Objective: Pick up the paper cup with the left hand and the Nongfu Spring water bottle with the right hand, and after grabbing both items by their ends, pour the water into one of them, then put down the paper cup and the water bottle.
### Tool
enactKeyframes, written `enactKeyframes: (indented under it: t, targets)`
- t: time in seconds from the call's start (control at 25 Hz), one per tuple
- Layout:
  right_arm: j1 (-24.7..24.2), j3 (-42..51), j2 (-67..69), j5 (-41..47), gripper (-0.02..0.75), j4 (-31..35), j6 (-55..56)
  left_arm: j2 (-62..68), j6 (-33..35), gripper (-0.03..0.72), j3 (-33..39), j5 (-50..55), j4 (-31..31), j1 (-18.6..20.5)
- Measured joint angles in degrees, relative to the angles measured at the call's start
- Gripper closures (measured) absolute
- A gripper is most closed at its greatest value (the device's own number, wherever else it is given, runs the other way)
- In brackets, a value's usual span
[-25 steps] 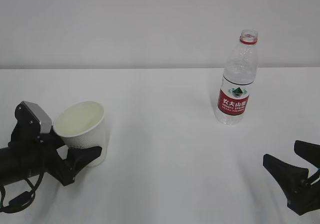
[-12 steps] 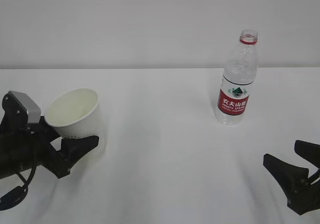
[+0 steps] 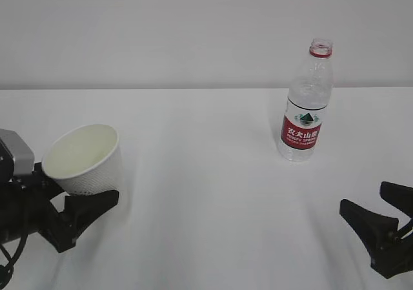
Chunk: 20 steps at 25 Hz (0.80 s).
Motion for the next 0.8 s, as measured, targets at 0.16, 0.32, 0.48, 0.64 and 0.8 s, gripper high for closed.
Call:
enactKeyframes:
  t: [0.16, 0.32, 0.48, 0.64, 0.8]
  targets:
    - [0.00, 0.00, 0.00, 0.00, 0.151, 0.00, 0.00, -1.93, -1.43, 0.153, 0.11, 0.10, 1.23, 0.00]
    - [0.00, 0.00, 0.00, 0.00, 0.151, 0.00, 0.00, -4.67, -2.46, 0.153, 0.11, 0.39, 1.45, 0.00]
    - [0.00, 0.00, 0.00, 0.00, 0.150, 0.00, 0.00, -6.94, -4.07, 0.154, 0.24, 2.35, 1.77, 0.00]
    - [0.00, 0.00, 0.00, 0.00, 0.150, 0.00, 0.00, -9.07, -5.70, 0.154, 0.24, 4.91, 1.81, 0.00]
    - [0.00, -0.46, 0.00, 0.00, 0.150, 0.00, 0.23, -11.02, -6.11, 0.154, 0.28, 6.90, 2.14, 0.00]
